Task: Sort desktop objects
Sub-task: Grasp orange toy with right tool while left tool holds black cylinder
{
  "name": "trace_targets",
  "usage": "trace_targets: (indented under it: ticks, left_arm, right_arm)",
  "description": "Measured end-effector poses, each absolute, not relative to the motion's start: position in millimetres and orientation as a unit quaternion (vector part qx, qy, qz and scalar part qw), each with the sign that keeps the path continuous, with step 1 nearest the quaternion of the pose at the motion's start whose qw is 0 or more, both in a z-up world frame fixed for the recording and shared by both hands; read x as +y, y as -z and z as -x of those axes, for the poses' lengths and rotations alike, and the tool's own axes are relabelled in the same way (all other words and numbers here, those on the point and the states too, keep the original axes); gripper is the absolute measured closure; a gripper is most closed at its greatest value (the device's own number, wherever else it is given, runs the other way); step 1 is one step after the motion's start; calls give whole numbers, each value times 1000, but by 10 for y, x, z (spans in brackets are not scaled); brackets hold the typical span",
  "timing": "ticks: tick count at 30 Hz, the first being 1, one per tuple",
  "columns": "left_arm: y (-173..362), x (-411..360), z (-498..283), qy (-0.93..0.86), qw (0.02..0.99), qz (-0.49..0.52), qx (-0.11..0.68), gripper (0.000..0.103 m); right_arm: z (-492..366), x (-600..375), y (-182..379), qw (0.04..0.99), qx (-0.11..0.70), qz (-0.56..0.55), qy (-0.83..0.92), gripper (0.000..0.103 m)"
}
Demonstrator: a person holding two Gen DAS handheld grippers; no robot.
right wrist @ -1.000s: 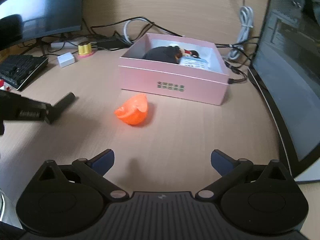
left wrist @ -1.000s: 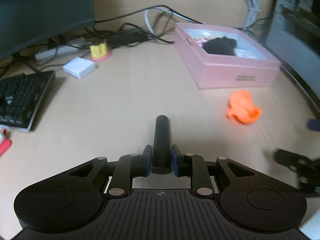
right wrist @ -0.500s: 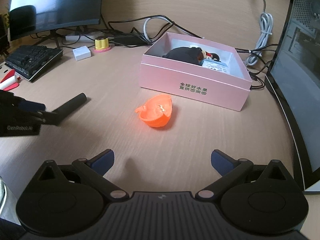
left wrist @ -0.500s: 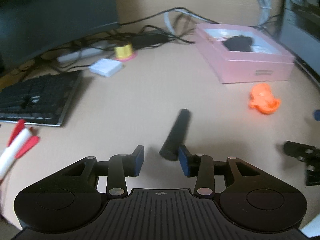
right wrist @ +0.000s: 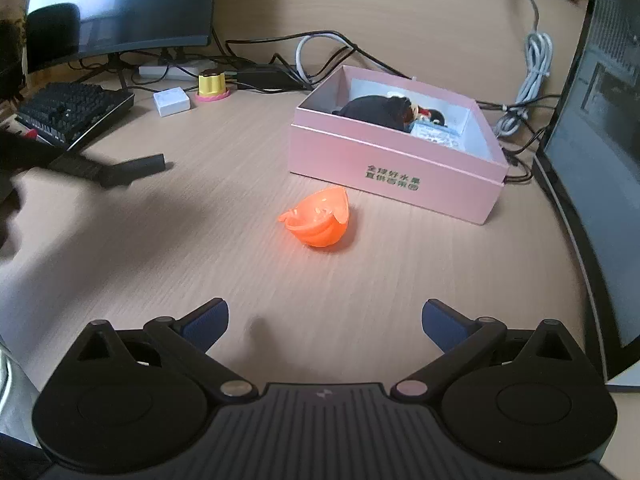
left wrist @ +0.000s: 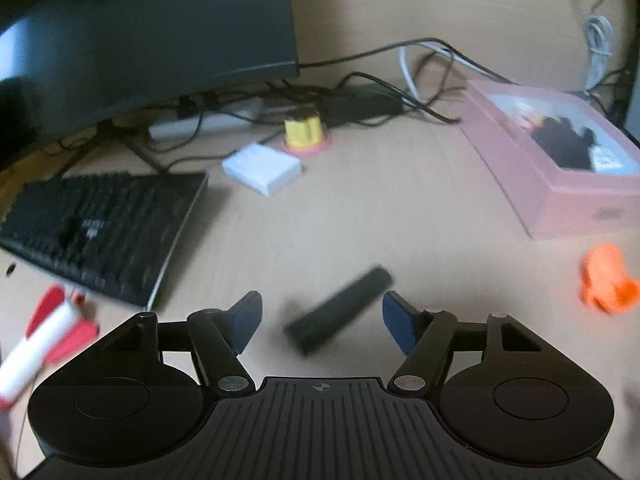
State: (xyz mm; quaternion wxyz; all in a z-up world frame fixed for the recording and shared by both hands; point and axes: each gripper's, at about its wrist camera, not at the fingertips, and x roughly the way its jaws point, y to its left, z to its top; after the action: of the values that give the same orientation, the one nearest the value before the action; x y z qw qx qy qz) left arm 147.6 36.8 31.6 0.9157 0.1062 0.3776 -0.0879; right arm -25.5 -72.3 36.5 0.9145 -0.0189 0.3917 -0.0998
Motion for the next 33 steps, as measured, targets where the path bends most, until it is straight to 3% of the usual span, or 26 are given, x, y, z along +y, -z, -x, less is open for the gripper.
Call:
trace_targets:
  ticks: [2,5,14,21,25,29,33]
  left_arm:
    - [-280,392,-1589,103,915,-115,372,40]
    - [-244,417,-1676,134,907,-143,373,70]
    - [-310,222,-1299,204,894,-134,377,89]
    - [-348,117,-843,247,882,-143,374,88]
    - [-338,223,-789,229,884,-132,386,80]
    - [-361,402,-741,205,887,-99,402,76]
    - [-405,477,-659,217,881,-60,416,72]
  right_arm:
    - [318,-721,-391,915,387,29,108,0]
    - [394,-759,-399,912,391,28,121,0]
    - [301,-952,-472,918,376,-15,128,0]
    - [-250,-892,-398,931,354,6,88,2]
    - [-560,-883,-221,923,377,17,70,16]
    - [-631,-955,-172,917,394,-7,60,50]
    - [-550,-982,-220,919,389,-17,68,50]
